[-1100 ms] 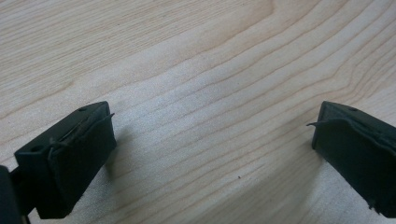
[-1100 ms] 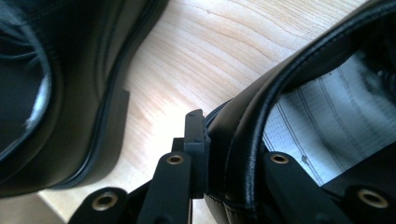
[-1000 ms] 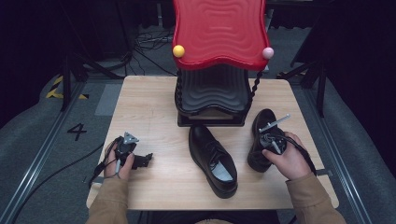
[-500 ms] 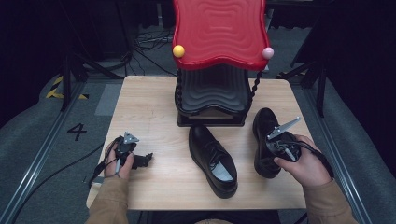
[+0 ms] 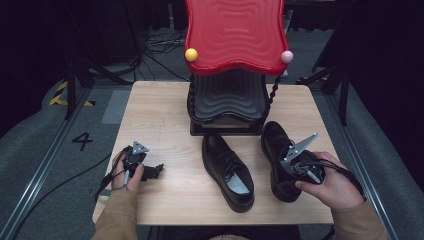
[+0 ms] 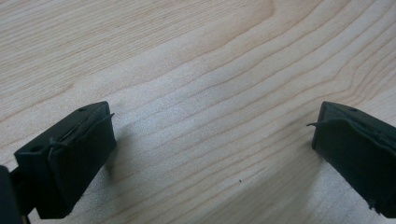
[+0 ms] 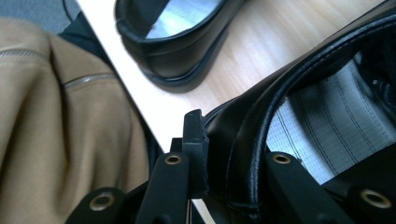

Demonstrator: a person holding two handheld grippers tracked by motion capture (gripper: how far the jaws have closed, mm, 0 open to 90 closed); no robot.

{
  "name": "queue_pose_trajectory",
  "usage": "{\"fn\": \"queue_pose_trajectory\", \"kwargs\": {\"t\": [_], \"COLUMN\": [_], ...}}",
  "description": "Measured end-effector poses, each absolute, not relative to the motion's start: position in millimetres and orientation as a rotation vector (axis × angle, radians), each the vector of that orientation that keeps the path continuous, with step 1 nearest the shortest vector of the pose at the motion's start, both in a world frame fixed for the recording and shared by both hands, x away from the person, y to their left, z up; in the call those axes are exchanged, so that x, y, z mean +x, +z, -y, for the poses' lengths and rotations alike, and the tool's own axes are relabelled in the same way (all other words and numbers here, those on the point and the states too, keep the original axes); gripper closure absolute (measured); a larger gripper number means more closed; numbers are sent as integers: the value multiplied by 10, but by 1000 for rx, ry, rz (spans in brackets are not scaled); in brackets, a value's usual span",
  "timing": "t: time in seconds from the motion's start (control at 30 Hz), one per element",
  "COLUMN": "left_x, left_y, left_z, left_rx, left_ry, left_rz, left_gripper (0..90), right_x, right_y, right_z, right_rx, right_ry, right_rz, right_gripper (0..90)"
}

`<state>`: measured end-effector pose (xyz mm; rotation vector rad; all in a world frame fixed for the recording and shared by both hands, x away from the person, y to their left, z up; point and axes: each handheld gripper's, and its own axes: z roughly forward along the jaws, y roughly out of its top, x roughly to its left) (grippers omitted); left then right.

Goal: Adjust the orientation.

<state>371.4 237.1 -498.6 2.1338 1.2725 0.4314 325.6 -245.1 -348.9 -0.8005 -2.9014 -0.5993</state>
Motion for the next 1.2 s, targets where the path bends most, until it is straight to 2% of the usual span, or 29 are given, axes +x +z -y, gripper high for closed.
{"fn": "queue_pose_trajectory", "kwargs": {"t": [0.47, 0.97, 1.2], "left_x": [3715, 3705, 3704], "left_y": [-4988, -4988, -4988], "left_z": [-2370, -2368, -2367], "left_rx": [2132, 2131, 2130], "left_ry": [432, 436, 433], "left_rz": [-1273, -1277, -1279], "left_gripper": [0, 0, 0], "right_x": [3178, 3411, 3398], "right_y": [-3547, -3892, -4044], "right_z": [2239, 1984, 1867], "right_rx": [-499, -317, -227], "right_ry": [-535, -518, -466], "right_rz": [2980, 3031, 3075], "right_gripper": [783, 770, 762]}}
